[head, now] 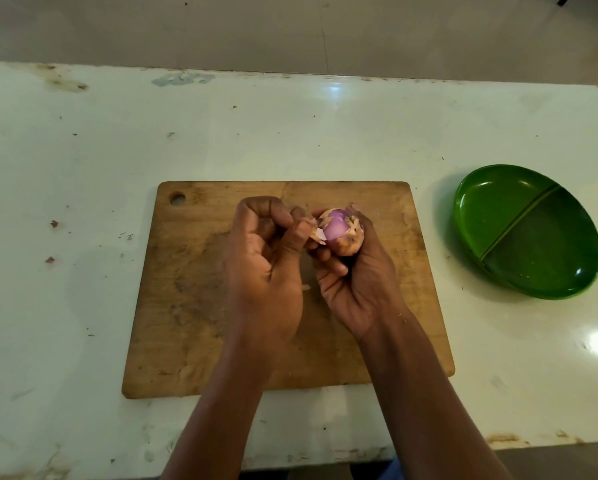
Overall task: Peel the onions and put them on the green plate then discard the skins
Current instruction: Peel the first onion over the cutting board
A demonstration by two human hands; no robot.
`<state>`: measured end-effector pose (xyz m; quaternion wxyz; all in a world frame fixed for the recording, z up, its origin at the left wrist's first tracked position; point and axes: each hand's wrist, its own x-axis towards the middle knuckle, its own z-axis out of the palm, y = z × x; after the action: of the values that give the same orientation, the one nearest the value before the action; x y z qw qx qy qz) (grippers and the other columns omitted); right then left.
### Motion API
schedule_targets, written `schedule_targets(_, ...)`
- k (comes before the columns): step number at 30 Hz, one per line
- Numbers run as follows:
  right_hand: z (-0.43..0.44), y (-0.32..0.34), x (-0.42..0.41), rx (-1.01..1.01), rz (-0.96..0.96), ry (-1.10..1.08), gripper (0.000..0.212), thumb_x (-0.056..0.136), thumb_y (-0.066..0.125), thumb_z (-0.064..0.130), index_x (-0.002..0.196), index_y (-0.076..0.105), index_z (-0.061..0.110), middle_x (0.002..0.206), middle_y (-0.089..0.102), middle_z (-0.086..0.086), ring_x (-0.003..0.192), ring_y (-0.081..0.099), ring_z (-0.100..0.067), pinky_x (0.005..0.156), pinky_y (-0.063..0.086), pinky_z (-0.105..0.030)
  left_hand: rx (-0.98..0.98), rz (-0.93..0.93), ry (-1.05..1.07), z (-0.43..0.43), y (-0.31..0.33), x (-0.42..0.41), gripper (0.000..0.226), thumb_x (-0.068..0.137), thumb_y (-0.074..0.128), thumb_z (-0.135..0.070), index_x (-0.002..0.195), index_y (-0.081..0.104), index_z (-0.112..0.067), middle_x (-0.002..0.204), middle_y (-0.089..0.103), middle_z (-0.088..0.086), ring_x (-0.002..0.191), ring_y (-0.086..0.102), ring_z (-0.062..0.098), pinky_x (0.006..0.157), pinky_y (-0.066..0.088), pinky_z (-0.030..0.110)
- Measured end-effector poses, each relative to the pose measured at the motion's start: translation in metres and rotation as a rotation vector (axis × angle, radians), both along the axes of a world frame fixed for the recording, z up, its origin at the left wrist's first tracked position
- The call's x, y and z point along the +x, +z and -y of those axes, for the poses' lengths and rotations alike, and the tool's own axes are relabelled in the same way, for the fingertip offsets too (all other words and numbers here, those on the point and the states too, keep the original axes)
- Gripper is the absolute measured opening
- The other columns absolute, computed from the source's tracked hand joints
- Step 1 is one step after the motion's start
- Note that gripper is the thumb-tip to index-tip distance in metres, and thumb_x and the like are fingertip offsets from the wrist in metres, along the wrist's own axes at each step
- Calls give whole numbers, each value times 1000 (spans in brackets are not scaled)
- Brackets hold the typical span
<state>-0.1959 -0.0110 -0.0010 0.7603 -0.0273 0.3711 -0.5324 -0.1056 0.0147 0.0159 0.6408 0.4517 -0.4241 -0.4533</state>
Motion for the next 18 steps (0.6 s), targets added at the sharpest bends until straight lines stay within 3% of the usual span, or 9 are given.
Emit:
schedule_targets(4, 0, -1, -1, -2, 79, -12, 36, 92, 47, 29, 81, 62, -2, 64, 63, -15, 32, 49, -8, 33, 38, -9, 42, -262, -55, 4, -9, 4, 14, 84, 52, -1, 85, 45, -12, 74, 61, -4, 72, 61, 10, 70, 51, 23)
schedule_targets(10, 1, -3, -2, 15, 144, -8, 46, 98, 41, 26, 72, 66, -3, 65, 61, -16, 32, 47, -10, 30, 35, -10, 157, -630, -116, 5, -12, 6, 17, 85, 61, -3, 83, 47, -12, 73, 62, 2, 70, 61, 11, 69, 53, 21)
schedule_targets(15, 3, 0, 1, -9, 188, -17, 38, 86, 46, 21, 68, 67, -5, 62, 56, -14, 33, 48, -10, 27, 31, -11, 191, -837, -188, 5, -19, 10, 34, 64, 78, -12, 87, 54, -10, 80, 66, 6, 78, 66, 15, 74, 55, 25)
schedule_targets(18, 1, -4, -4, -17, 322, -6, 39, 95, 42, 16, 71, 64, -7, 63, 60, -16, 37, 50, -11, 27, 33, -13, 185, -999, -204, 6, -16, 14, 21, 66, 76, -4, 80, 60, -8, 78, 65, 9, 73, 65, 14, 70, 56, 25)
